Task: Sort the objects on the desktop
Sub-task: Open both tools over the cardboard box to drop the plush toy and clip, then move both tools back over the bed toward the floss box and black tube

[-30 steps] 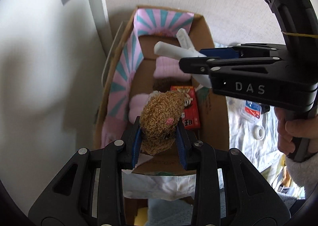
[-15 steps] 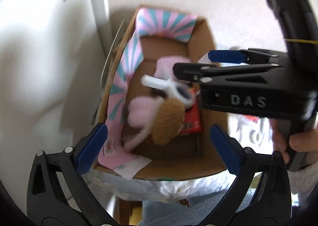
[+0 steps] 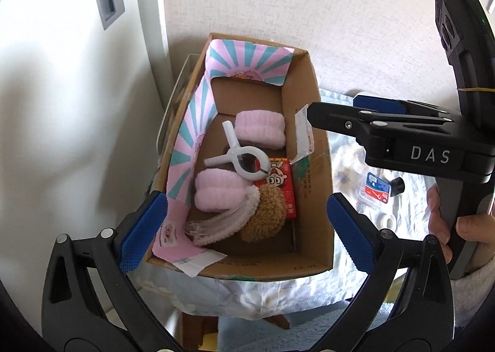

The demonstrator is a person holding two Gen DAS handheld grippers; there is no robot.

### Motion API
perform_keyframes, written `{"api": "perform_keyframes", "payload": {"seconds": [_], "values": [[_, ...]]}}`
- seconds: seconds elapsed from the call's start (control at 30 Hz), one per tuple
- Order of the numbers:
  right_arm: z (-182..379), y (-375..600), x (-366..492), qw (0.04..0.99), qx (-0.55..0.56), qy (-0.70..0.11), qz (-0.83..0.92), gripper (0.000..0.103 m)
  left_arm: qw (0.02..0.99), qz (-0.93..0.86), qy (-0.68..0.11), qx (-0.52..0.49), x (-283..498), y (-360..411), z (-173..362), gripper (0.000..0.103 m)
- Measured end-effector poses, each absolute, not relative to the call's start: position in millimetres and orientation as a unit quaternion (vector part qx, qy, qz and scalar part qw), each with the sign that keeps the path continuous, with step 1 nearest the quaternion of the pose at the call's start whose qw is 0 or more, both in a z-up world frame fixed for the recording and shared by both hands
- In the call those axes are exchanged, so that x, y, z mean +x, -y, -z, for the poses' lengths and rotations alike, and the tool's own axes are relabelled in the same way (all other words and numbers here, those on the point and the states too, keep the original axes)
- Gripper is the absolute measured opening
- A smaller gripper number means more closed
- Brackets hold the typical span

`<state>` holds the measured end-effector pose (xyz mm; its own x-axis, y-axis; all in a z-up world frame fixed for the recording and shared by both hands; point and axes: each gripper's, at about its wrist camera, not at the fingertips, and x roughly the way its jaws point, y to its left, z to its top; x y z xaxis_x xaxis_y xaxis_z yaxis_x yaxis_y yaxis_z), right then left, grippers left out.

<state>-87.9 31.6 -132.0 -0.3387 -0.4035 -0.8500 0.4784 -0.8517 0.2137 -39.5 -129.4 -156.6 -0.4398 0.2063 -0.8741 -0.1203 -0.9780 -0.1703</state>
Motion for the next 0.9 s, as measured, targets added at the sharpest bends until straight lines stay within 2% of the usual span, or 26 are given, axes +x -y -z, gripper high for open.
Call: {"api": "perform_keyframes", "payload": {"seconds": [0.43,0.9], "values": [[96,-58,-63,0.220,0.464,-0.069,0.855,0.077,0.113,-0.855,0.031,-0.505,-30,114,132,0.102],[68,-126,-55,0.148,0.440,-0.029,0.885,0.077,0.168,-0.863,0.019,-0.475,-42,73,97,0.102]]}}
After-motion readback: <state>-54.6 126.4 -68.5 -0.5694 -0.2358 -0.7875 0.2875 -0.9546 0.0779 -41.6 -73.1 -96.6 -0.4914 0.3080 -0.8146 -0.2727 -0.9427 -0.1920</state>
